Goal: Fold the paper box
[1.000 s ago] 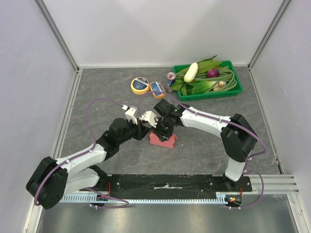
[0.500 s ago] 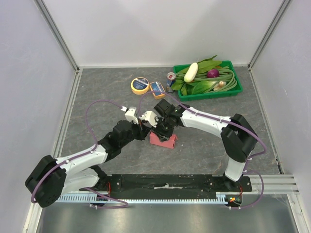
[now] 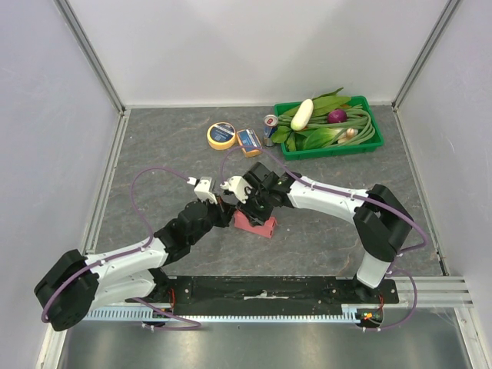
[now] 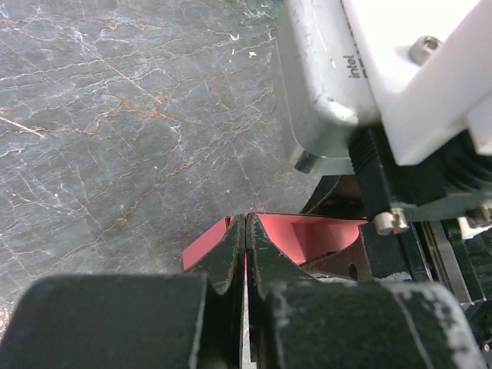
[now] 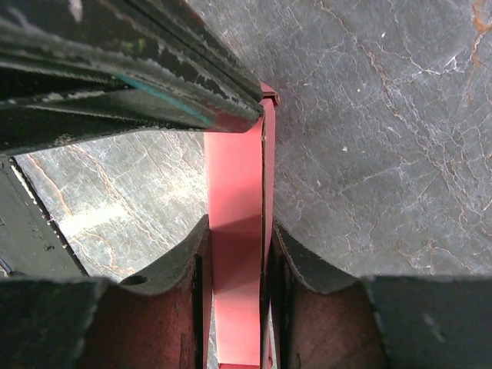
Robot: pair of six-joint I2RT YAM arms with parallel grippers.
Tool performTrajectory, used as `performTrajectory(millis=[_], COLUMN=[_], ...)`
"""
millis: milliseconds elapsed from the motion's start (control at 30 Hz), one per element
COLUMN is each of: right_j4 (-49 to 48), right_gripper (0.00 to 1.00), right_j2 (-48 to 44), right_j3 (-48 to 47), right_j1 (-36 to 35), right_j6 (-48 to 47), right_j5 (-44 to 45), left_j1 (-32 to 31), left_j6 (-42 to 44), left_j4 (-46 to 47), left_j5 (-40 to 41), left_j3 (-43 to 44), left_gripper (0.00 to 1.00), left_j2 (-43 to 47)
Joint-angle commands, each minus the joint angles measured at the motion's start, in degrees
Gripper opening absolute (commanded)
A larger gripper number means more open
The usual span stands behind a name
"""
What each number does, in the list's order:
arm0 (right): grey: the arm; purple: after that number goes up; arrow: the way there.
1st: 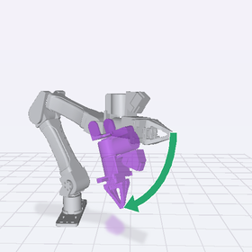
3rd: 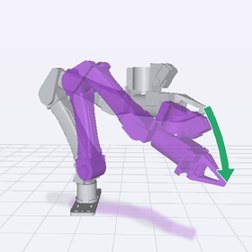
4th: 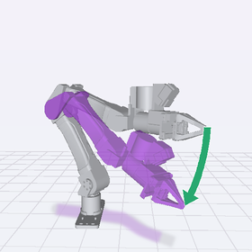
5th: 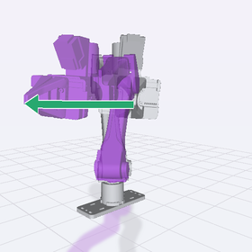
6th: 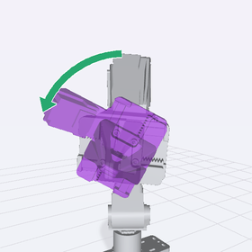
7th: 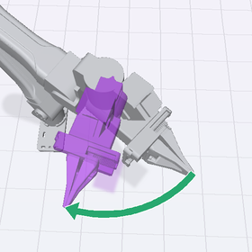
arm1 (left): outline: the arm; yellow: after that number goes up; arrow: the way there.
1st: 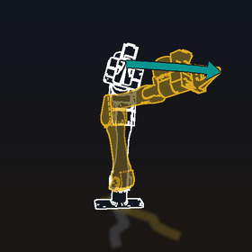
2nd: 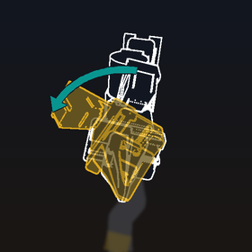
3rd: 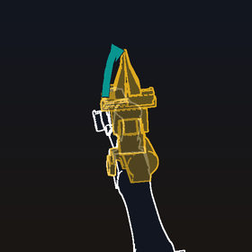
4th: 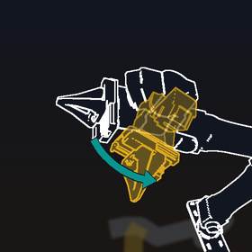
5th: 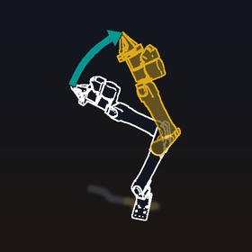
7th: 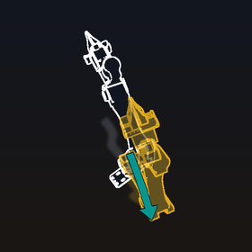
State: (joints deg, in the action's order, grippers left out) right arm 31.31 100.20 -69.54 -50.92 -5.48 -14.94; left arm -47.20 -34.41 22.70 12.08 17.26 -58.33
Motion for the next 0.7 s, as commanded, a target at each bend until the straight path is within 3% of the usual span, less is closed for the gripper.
performTrajectory(millis=[0, 67, 267, 467, 667], right_j4=[-5.12, -5.03, -5.91, -7.31, -7.93], right_gripper=[0.32, 0.34, 0.57, 0.72, 0.76], right_j2=[0.17, 0.08, -1.41, -6.94, -10.21], right_j3=[1.16, 1.16, 2.21, 5.28, 7.4], right_j1=[-0.41, -0.41, -0.41, -0.32, -0.15], right_j6=[1.08, 1.08, 4.77, 8.72, 9.35], right_j5=[1.14, 1.58, 4.12, 6.41, 7.99], left_j1=[-1.49, -1.49, -1.49, -1.58, -1.67], left_j6=[3.03, 3.47, 3.48, 3.91, 2.51], left_j4=[-1.15, -1.69, -2.31, -2.92, -3.8], left_j5=[0.05, 0.32, 0.93, 0.93, 0.23], left_j3=[0.67, 0.76, -0.03, 0.32, 0.41], left_gripper=[0.02, 0.02, 0.02, 0.02, 0.02], left_j2=[0.76, 1.11, 1.81, 2.16, 2.34])
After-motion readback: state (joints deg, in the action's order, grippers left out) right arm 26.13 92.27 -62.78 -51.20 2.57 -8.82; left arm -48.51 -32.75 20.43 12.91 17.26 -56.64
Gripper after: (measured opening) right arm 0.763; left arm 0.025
